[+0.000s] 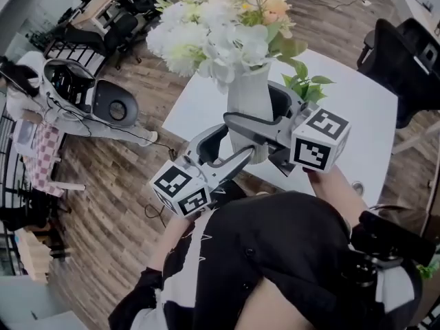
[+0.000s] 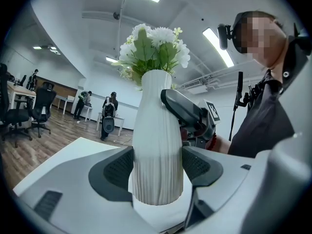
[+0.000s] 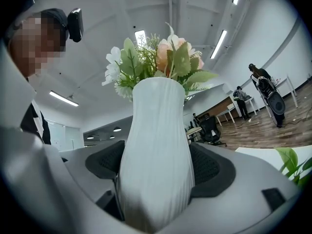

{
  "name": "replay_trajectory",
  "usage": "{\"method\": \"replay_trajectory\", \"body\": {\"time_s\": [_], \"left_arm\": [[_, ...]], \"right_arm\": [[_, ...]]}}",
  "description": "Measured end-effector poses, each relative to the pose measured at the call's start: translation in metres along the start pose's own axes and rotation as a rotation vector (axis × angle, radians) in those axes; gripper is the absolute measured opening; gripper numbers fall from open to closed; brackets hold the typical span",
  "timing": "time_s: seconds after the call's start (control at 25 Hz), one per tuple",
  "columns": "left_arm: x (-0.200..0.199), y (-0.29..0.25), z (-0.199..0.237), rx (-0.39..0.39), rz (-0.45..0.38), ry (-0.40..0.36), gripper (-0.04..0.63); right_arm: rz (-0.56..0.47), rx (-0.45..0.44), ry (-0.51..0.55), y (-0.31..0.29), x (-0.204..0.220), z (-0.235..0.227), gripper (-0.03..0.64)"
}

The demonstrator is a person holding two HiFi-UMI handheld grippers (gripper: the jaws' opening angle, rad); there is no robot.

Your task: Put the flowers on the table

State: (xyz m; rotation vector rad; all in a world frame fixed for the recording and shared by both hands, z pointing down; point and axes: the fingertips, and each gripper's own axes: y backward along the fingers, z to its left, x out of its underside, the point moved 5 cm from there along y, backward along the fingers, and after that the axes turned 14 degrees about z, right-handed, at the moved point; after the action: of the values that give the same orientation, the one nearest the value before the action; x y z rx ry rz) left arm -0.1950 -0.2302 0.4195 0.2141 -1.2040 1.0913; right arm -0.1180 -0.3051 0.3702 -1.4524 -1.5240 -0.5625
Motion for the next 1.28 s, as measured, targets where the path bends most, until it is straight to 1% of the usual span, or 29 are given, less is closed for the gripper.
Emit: {"method": "replay_trajectory", "body": {"time_s": [0.12,0.28,0.36,0.44,0.48,0.52,0.56,0.64,0.68,0.76,0.8,0.84,0.88,1.0,1.08,1.12,1.28], "left_arm": [[0.017,-0.025,0.038,0.037,0.028,-0.019,0.323],[0.050,-0.069,0.087,0.107,0.084,-0.045,0.324],[0.056,-0.080,0.110,0.145,0.110,-0.061,0.324],[0.050,-0.079,0.112,0.188,0.128,-0.070,0.324],[0.042,-0.072,0.101,0.186,0.122,-0.065,0.324],[0.032,-0.061,0.080,0.153,0.099,-0.054,0.323],[0.020,-0.047,0.052,0.099,0.067,-0.041,0.324],[-0.009,-0.015,-0.023,-0.028,0.010,-0.032,0.323],[-0.022,0.001,-0.062,-0.093,-0.005,-0.040,0.322],[-0.042,0.029,-0.122,-0.204,-0.002,-0.073,0.322],[-0.047,0.037,-0.138,-0.235,0.013,-0.090,0.322],[-0.048,0.040,-0.143,-0.243,0.032,-0.103,0.322],[-0.046,0.039,-0.137,-0.235,0.049,-0.110,0.322],[-0.030,0.024,-0.081,-0.196,0.076,-0.106,0.322],[-0.020,0.014,-0.046,-0.181,0.075,-0.101,0.321],[-0.017,0.010,-0.035,-0.174,0.069,-0.099,0.321],[-0.013,0.009,-0.025,-0.160,0.052,-0.102,0.321]], "right_arm": [[-0.008,0.053,-0.009,-0.018,0.019,-0.036,0.434],[-0.019,0.132,0.010,-0.039,0.059,-0.088,0.434],[-0.028,0.177,-0.002,-0.050,0.066,-0.107,0.434],[-0.036,0.222,-0.031,-0.049,0.060,-0.105,0.434],[-0.031,0.221,-0.034,-0.042,0.053,-0.094,0.434],[-0.016,0.190,-0.021,-0.032,0.041,-0.077,0.434],[0.003,0.141,0.005,-0.017,0.026,-0.054,0.434],[0.038,0.032,0.068,0.024,-0.006,0.006,0.434],[0.053,-0.015,0.095,0.047,-0.021,0.037,0.434],[0.066,-0.092,0.132,0.080,-0.041,0.089,0.434],[0.066,-0.113,0.138,0.087,-0.045,0.103,0.435],[0.061,-0.117,0.135,0.089,-0.045,0.107,0.434],[0.055,-0.109,0.125,0.084,-0.041,0.102,0.434],[0.042,-0.070,0.082,0.045,-0.025,0.061,0.434],[0.031,-0.059,0.068,0.021,-0.014,0.032,0.434],[0.020,-0.055,0.066,0.014,-0.011,0.024,0.434],[-0.045,-0.038,0.069,0.009,-0.005,0.016,0.434]]}}
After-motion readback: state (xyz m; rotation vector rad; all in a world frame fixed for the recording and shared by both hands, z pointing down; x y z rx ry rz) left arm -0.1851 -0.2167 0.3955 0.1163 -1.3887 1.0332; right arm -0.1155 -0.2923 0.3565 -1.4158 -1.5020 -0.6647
